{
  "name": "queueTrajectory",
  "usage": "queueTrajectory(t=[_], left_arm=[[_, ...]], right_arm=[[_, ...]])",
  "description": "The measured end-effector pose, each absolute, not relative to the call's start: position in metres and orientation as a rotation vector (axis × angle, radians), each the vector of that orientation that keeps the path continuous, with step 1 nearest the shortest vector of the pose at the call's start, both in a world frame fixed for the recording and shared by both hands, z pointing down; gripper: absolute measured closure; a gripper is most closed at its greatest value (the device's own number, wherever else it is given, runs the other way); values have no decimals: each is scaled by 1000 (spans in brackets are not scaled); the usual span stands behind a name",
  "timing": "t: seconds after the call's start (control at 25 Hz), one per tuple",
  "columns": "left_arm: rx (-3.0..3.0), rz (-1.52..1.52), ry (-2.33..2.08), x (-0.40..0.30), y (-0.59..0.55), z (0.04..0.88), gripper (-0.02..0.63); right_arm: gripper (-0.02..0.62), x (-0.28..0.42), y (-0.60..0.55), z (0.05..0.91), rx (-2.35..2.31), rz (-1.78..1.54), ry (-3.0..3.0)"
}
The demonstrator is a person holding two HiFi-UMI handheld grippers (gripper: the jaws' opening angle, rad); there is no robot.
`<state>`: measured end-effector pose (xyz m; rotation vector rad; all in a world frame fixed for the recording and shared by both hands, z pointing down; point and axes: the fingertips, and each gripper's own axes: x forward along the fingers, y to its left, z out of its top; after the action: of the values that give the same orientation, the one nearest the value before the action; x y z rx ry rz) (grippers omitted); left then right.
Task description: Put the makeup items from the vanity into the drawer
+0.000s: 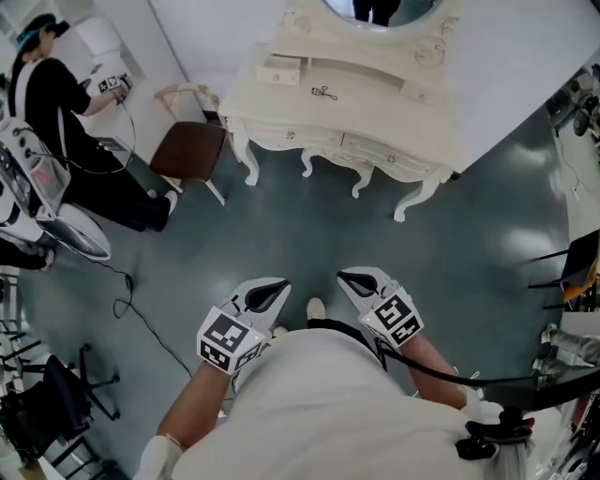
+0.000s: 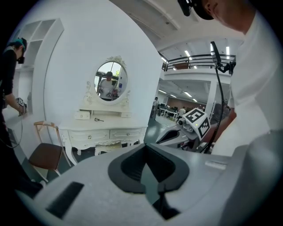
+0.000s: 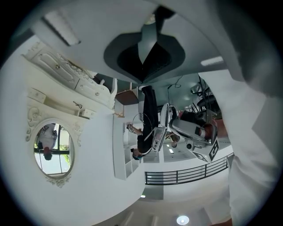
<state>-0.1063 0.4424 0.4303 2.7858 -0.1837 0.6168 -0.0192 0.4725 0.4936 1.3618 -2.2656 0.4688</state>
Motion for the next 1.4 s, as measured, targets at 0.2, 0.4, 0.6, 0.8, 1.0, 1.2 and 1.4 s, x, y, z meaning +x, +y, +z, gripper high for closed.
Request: queueTrajectory(t=[0.2,0.4,0.6,0.8,1.0,1.2,1.4], left_arm=[[2819,657,-203,-66,423,429,604],[2799,671,-183,-57,394,433,603],[2800,661,-144,-53,332,444,603],[2812,628,-62,-52,242,443,591],[2810,613,44,-63,158,430,588],[2815,628,108,-78,90,433,604],[2790,568,71,-80,47,431,604]], right_arm=[[540,19,448,498,1377,431,-2276],[516,31,419,510,1419,483,-2261],[506,35,361,519,1428,497,-2226],[507,37,276,520,1475,532,-2176],[515,34,186,505,1541,521,-2117],[526,37,119,496,1622,520,-2057],[560,56,82,497,1637,514,-1999]])
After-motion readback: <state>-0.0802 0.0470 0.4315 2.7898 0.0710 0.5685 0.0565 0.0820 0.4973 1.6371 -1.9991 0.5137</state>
